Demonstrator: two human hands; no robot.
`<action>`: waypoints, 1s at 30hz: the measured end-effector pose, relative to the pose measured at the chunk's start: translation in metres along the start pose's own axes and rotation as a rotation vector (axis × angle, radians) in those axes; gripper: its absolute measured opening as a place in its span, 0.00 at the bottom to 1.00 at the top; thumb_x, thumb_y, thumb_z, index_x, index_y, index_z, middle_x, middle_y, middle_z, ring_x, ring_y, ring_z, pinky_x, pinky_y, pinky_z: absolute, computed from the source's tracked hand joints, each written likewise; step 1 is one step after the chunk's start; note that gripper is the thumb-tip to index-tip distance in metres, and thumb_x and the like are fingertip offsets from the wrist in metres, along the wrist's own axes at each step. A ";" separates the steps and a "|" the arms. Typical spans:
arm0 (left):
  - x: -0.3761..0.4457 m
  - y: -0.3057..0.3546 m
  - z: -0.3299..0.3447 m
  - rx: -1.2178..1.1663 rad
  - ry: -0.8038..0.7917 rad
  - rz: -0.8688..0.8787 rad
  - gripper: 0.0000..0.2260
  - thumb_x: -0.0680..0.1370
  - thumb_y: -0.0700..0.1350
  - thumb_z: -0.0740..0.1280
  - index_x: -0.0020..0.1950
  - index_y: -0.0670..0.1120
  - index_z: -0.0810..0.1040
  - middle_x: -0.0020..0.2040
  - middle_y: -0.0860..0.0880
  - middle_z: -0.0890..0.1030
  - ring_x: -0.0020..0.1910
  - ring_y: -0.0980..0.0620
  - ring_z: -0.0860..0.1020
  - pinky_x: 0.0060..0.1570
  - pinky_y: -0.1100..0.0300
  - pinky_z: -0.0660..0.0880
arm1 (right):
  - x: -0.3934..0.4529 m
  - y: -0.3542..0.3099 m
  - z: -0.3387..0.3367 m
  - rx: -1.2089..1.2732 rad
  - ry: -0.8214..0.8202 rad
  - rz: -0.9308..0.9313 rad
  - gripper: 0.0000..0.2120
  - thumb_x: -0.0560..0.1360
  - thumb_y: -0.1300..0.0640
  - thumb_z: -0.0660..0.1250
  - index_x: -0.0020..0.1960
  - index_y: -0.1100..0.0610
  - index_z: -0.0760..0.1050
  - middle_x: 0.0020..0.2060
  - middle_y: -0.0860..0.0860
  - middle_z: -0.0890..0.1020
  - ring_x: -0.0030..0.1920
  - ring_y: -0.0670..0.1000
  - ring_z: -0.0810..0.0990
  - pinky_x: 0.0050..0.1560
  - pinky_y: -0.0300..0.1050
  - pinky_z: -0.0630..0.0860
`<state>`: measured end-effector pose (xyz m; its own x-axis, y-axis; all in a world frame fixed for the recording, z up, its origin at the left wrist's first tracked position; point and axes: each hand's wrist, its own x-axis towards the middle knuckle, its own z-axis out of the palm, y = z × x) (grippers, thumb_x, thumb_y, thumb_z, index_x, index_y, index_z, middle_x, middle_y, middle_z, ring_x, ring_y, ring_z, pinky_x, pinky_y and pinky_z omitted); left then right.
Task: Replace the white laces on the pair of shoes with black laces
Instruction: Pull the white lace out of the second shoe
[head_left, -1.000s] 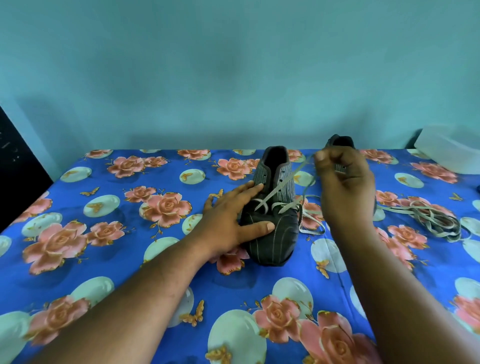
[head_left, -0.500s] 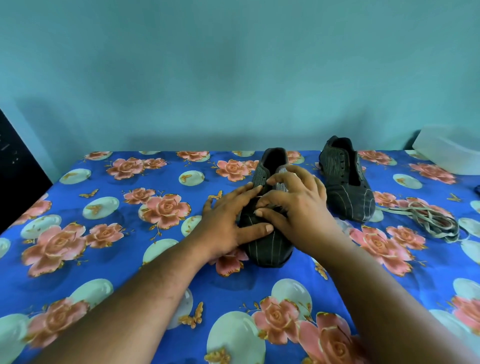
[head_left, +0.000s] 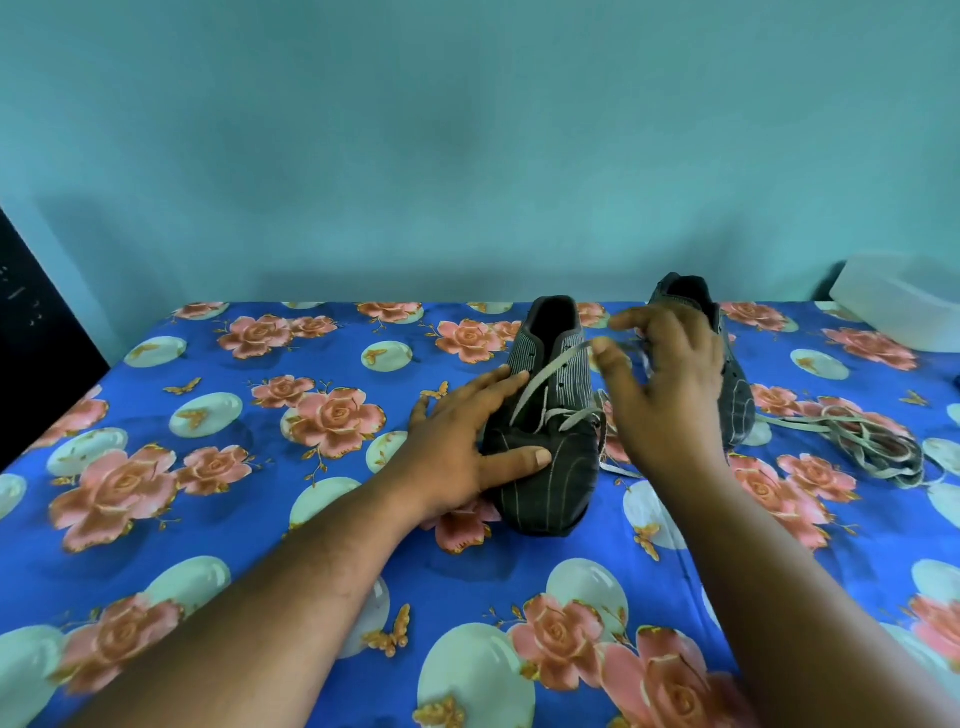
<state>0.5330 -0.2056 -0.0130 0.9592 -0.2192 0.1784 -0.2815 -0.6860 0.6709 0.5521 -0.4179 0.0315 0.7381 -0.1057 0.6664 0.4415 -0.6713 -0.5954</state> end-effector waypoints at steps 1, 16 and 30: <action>0.000 0.000 0.000 0.007 0.002 0.005 0.40 0.67 0.77 0.62 0.77 0.70 0.59 0.80 0.65 0.57 0.80 0.59 0.57 0.77 0.36 0.44 | -0.003 -0.003 0.001 -0.052 -0.077 -0.074 0.17 0.76 0.40 0.66 0.61 0.46 0.78 0.63 0.49 0.74 0.68 0.56 0.68 0.67 0.57 0.65; 0.000 0.000 0.000 0.010 -0.005 -0.001 0.40 0.66 0.77 0.61 0.77 0.71 0.58 0.80 0.65 0.57 0.80 0.60 0.56 0.78 0.38 0.43 | -0.005 -0.005 0.011 0.131 -0.139 -0.181 0.04 0.78 0.49 0.66 0.48 0.47 0.79 0.50 0.40 0.78 0.58 0.51 0.75 0.61 0.55 0.71; -0.004 0.006 0.000 0.127 -0.001 0.200 0.30 0.76 0.70 0.57 0.78 0.73 0.54 0.83 0.59 0.45 0.81 0.52 0.55 0.77 0.48 0.54 | 0.014 0.038 -0.013 -0.043 -0.567 -0.221 0.19 0.71 0.27 0.65 0.45 0.42 0.78 0.44 0.41 0.80 0.54 0.50 0.77 0.60 0.56 0.73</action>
<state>0.5278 -0.2093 -0.0097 0.8841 -0.3601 0.2978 -0.4668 -0.7109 0.5261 0.5728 -0.4547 0.0240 0.7931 0.4390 0.4222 0.6031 -0.6631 -0.4433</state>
